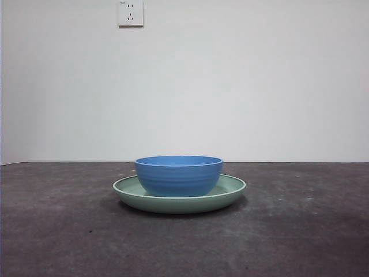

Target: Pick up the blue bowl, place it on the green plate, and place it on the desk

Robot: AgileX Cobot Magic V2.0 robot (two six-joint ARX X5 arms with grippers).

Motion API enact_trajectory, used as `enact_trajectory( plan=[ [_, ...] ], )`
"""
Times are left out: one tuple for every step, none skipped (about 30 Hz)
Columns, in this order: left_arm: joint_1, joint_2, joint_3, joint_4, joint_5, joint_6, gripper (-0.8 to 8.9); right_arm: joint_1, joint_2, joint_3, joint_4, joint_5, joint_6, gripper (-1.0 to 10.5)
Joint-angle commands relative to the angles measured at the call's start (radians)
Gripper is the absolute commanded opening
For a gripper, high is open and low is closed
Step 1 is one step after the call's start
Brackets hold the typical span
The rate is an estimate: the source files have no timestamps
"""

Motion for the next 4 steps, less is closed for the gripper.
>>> enact_trajectory(
  plan=[
    [0.003,-0.002,-0.02,-0.005,-0.001,-0.008,0.13,0.0,-0.003,-0.005,0.008,0.0,0.018,0.1],
    [0.003,-0.002,-0.021,-0.005,-0.001,-0.008,0.13,0.0,-0.003,-0.005,0.008,0.0,0.018,0.1],
    [0.003,-0.002,-0.021,-0.005,-0.001,-0.008,0.13,0.0,-0.003,-0.005,0.008,0.0,0.018,0.1],
    [0.003,-0.002,-0.02,-0.005,-0.001,-0.008,0.13,0.0,-0.003,-0.005,0.008,0.0,0.018,0.1]
  ],
)
